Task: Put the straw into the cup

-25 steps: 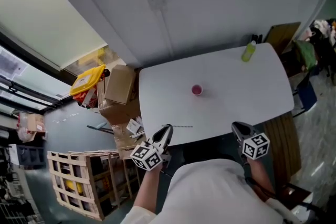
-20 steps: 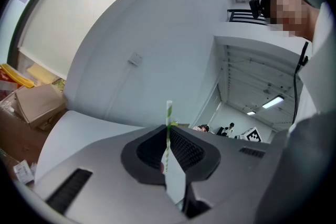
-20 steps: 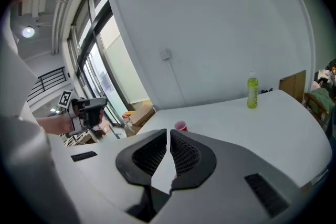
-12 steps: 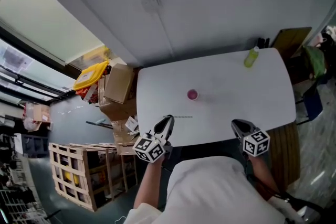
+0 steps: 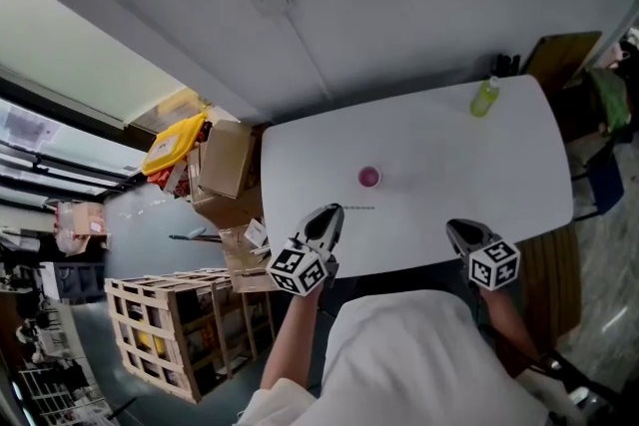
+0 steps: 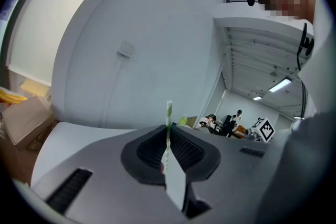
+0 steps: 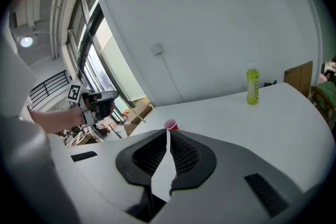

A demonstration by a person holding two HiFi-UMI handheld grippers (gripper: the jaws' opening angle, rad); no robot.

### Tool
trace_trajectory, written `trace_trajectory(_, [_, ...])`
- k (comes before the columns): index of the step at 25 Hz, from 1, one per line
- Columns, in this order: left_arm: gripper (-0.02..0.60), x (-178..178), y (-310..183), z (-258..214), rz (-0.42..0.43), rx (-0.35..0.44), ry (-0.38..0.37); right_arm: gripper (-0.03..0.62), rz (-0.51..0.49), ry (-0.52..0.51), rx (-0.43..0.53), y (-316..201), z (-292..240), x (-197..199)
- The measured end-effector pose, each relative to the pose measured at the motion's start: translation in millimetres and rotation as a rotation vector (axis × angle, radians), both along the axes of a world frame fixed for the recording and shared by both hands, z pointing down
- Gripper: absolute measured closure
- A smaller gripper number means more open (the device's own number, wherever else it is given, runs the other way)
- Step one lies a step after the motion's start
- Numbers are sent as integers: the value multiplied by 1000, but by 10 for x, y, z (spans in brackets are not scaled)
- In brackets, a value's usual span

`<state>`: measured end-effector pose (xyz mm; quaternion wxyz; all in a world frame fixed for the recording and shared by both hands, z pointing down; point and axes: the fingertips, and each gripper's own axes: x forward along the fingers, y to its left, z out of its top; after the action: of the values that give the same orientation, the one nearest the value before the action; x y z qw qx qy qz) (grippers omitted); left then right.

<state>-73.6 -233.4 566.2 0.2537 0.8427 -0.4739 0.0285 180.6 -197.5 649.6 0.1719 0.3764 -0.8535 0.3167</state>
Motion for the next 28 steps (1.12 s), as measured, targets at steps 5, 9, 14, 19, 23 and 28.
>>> trace_trajectory(5, [558,-36,-266,261,42,-13,-59,551,88,3,-11,-101,-41,11])
trace_trajectory(9, [558,-28,-476,474,60,-36,-66,551,126,21,-38,-127,-13,-3])
trace_trajectory(14, [558,-2,-769,733,112,-38,-120,551,165,42,-81,-168,88,-85])
trace_trajectory(19, [558,7,-947,1046,114,-69,-131,551,189,68,-98,-177,107,-169])
trace_trajectory(23, [558,38,-1064,1356,108,-117,-127,551,228,90,-105,-214,93,-127])
trace_trajectory(28, [558,108,-1143,1586,111,-162,-116,551,265,119,-124,-177,102,-23])
